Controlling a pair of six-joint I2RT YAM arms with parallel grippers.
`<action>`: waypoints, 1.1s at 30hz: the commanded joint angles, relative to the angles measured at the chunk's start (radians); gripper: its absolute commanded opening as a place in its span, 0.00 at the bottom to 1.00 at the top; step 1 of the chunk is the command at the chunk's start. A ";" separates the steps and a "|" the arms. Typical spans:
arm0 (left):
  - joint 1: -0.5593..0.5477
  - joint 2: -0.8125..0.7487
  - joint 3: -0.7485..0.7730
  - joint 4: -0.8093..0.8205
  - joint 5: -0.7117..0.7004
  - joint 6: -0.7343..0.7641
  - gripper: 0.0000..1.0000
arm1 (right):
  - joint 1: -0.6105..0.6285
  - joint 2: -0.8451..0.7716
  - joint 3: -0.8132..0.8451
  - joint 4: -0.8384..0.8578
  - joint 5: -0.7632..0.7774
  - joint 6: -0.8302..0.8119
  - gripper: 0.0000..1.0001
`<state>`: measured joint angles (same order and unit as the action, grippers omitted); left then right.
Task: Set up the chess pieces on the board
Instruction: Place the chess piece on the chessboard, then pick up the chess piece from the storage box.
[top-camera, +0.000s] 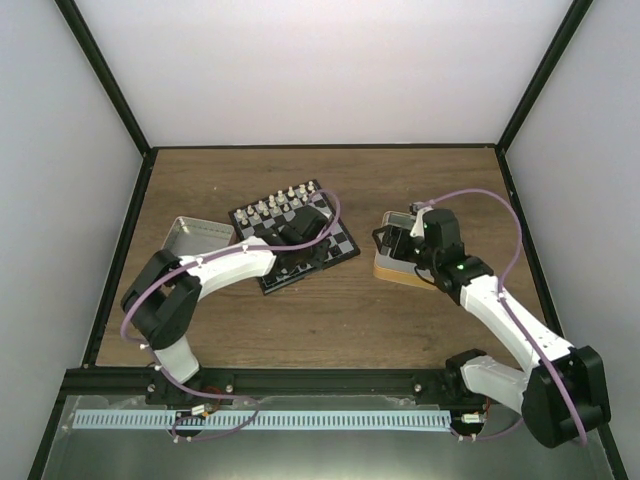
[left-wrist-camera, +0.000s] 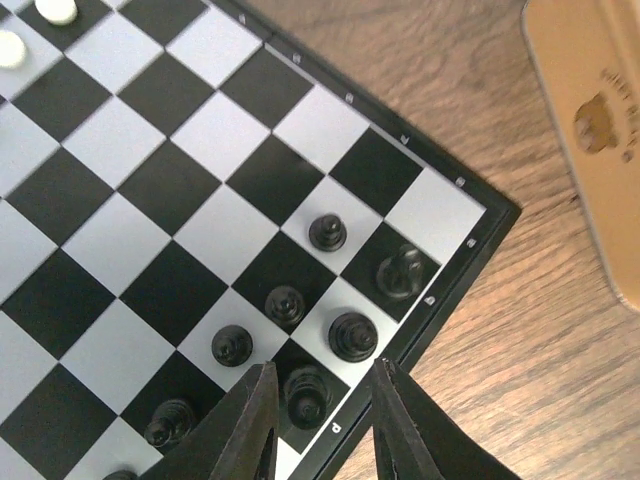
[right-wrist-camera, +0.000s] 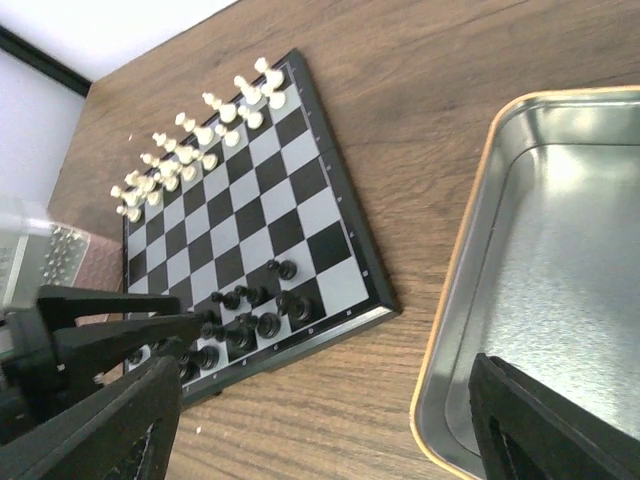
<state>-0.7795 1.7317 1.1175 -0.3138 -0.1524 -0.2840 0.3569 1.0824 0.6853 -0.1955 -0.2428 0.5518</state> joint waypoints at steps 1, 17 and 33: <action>-0.002 -0.071 0.034 -0.002 -0.004 -0.013 0.30 | 0.006 -0.046 -0.001 -0.039 0.140 0.017 0.79; 0.177 -0.274 -0.001 0.141 0.118 -0.026 0.55 | -0.121 0.006 0.025 -0.398 0.398 0.161 0.55; 0.314 -0.211 0.119 0.083 0.300 -0.065 0.58 | -0.185 0.358 0.251 -0.589 0.475 0.158 0.34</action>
<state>-0.4648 1.4822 1.1896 -0.2123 0.0986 -0.3412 0.1829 1.3811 0.8726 -0.7414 0.1677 0.6975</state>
